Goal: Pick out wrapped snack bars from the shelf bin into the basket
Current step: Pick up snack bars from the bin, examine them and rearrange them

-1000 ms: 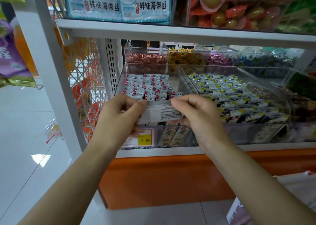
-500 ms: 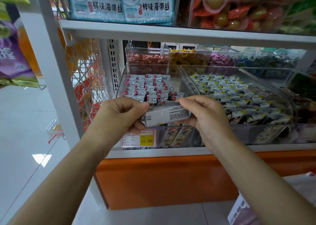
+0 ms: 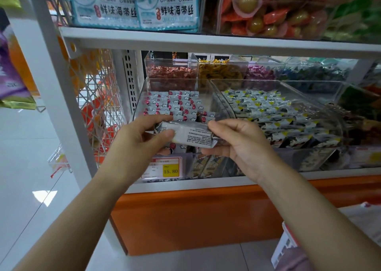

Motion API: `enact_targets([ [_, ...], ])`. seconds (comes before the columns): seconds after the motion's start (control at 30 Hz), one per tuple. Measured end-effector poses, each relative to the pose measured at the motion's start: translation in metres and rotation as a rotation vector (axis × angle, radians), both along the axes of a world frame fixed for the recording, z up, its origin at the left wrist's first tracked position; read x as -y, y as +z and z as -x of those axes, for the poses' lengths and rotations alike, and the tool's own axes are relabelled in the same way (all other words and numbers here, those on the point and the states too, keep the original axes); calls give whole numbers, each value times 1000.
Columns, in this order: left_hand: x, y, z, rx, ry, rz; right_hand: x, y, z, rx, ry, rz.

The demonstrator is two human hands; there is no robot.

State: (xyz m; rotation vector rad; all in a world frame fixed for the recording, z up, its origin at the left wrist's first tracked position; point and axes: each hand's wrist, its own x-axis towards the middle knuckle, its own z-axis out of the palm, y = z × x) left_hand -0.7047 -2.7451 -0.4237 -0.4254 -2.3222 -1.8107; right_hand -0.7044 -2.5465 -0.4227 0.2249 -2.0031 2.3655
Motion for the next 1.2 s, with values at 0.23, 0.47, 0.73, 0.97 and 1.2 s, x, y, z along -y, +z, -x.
enact_targets([
  [0.23,-7,-1,11,24,105,-68,4,1,0,-201,-75,-266],
  [0.47,-6,-12,25,-333,246,843,-2,15,23,-300,-384,-531],
  [0.73,-4,-18,23,-369,164,1055,20,25,54,-435,-296,-1093],
  [0.97,0,-14,25,-420,239,1098,54,6,80,-425,-96,-1369],
  [1.2,3,-16,29,-426,247,1039,48,10,94,-348,-90,-1203],
])
